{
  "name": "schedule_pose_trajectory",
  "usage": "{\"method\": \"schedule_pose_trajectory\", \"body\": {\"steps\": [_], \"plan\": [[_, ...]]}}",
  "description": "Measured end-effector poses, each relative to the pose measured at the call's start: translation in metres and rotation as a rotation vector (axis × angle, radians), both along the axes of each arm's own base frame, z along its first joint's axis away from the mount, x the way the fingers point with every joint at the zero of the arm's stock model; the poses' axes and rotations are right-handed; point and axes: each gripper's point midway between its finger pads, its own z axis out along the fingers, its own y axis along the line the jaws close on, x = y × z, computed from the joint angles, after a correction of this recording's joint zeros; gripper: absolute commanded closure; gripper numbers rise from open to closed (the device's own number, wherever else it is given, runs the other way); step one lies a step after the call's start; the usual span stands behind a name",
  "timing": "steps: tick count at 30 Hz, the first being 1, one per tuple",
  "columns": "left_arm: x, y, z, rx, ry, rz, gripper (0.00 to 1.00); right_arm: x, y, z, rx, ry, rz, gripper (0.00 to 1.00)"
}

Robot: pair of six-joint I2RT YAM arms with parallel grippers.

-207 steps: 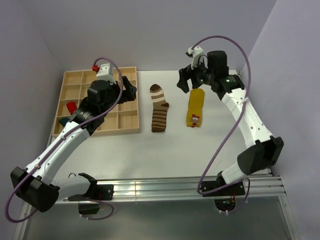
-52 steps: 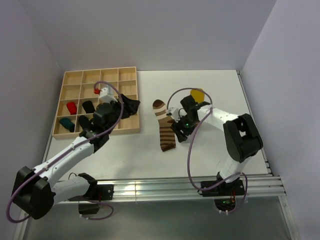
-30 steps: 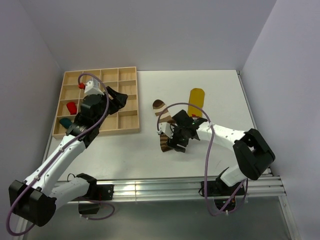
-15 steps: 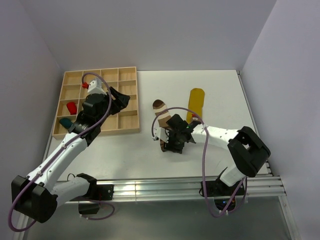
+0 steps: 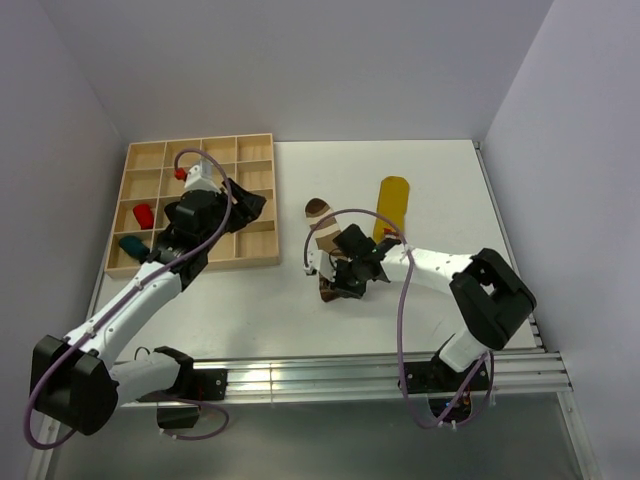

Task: Roll the socks
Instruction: Roll the sock at the center of the board.

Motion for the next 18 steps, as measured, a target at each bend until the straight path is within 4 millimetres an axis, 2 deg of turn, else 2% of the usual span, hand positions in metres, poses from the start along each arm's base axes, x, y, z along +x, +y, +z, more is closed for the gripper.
{"method": "schedule_pose_trajectory", "body": {"steps": [3,6,9,15,18], "plan": [[-0.003,-0.006,-0.005,-0.002,-0.006,-0.016,0.39,0.005,-0.004,0.001,0.028,0.093,-0.042,0.74],[-0.010,-0.016,-0.018,0.003,0.001,-0.045,0.43,0.017,-0.010,0.002,0.061,0.191,-0.098,0.74],[-0.018,-0.030,-0.030,0.019,0.009,-0.074,0.46,0.022,-0.017,0.003,0.082,0.307,-0.141,0.75],[-0.037,-0.070,-0.049,0.074,-0.019,-0.182,0.48,0.020,-0.018,0.000,0.126,0.571,-0.185,0.75],[-0.049,-0.091,-0.061,0.116,-0.051,-0.272,0.44,0.017,-0.018,0.001,0.140,0.702,-0.206,0.75]]}}
